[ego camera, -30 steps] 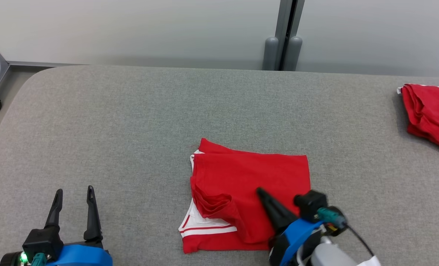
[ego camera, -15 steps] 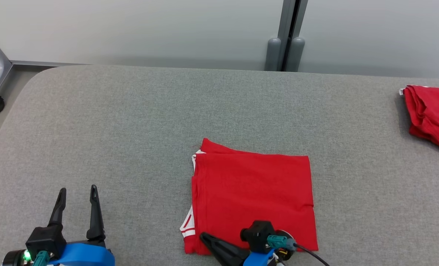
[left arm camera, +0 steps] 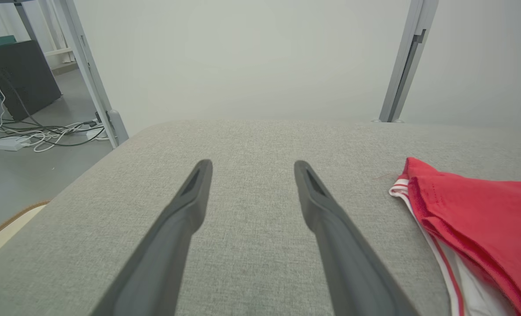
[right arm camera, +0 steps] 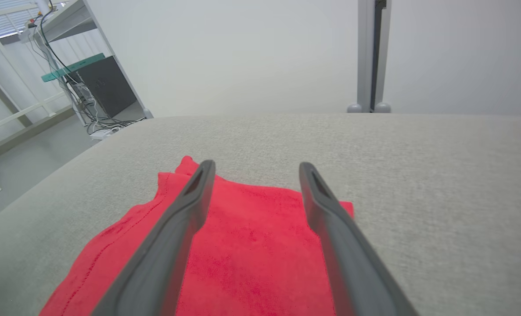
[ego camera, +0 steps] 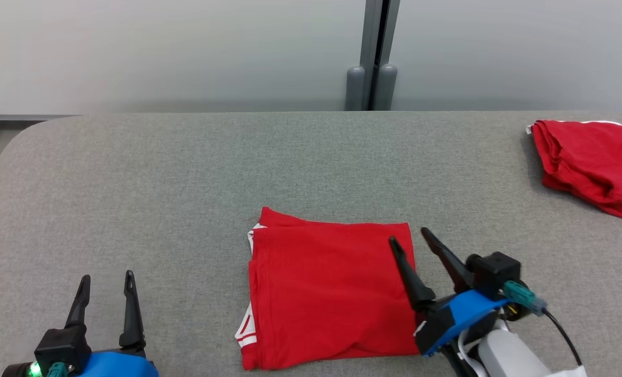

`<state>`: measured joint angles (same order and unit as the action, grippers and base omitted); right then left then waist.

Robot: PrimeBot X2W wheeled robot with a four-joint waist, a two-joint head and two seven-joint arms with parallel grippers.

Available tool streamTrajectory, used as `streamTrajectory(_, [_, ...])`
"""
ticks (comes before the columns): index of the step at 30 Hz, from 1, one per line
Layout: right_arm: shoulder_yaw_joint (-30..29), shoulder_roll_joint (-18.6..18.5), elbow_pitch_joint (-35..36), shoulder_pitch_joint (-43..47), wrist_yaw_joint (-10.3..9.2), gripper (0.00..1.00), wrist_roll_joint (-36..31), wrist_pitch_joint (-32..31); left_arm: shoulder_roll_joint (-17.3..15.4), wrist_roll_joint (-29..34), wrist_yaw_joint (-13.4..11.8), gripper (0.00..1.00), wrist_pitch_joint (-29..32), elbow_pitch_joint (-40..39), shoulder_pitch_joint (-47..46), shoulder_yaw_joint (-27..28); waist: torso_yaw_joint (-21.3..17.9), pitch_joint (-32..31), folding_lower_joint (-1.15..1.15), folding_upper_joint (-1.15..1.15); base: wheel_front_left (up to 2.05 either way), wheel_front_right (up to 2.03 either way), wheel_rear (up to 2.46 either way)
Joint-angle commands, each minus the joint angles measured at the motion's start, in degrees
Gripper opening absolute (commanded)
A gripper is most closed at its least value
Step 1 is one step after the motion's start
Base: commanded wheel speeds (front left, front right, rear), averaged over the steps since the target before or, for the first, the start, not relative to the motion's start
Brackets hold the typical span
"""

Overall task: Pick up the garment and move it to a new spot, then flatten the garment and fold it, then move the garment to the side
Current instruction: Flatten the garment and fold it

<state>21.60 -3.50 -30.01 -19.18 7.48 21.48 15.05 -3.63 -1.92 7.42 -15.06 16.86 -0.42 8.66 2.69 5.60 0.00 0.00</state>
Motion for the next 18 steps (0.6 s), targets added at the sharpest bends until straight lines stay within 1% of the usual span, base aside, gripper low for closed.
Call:
streamTrajectory(1, [-2.9, -0.33, 1.21, 2.19, 0.03, 1.0, -2.24, 0.17, -0.19, 0.37, -0.14, 1.0, -0.14, -0.04, 0.23, 0.05, -0.79, -0.61, 0.0, 0.0, 0.0, 0.0, 0.0])
streamTrajectory(4, [-8.17, -0.53, 3.98, 5.59, 0.03, 1.0, -7.13, 0.17, -0.2, 0.43, -0.17, 1.0, -0.14, -0.09, 0.47, 0.01, -1.71, -1.0, 0.0, 0.0, 0.0, 0.0, 0.0])
streamTrajectory(6, [-11.61, -0.34, 5.7, 7.95, 0.03, 1.0, -8.39, 0.17, -0.19, 0.44, -0.2, 1.0, -0.14, -0.14, 0.61, -0.03, -2.19, -1.36, 0.0, 0.0, 0.0, 0.0, 0.0])
streamTrajectory(9, [-15.13, 0.19, 7.83, 11.15, 0.03, 1.0, -10.12, 0.17, -0.13, 0.41, -0.33, 1.0, -0.14, 0.0, 1.11, 0.01, -2.76, -2.19, 0.0, 0.0, 0.0, 0.0, 0.0])
streamTrajectory(12, [-16.92, 0.48, 8.96, 13.87, 0.03, 1.0, -11.01, 0.18, -0.1, 0.56, -0.43, 1.0, -0.14, 0.14, 1.53, 0.01, -3.29, -3.01, 0.0, 0.0, 0.0, 0.0, 0.0])
streamTrajectory(18, [-17.37, 0.58, 9.27, 16.69, 0.03, 1.0, -11.5, 0.18, -0.16, 0.85, -0.36, 1.0, -0.14, 0.84, 2.45, -0.4, -3.47, -4.35, 0.0, 0.0, 0.0, 0.0, 0.0])
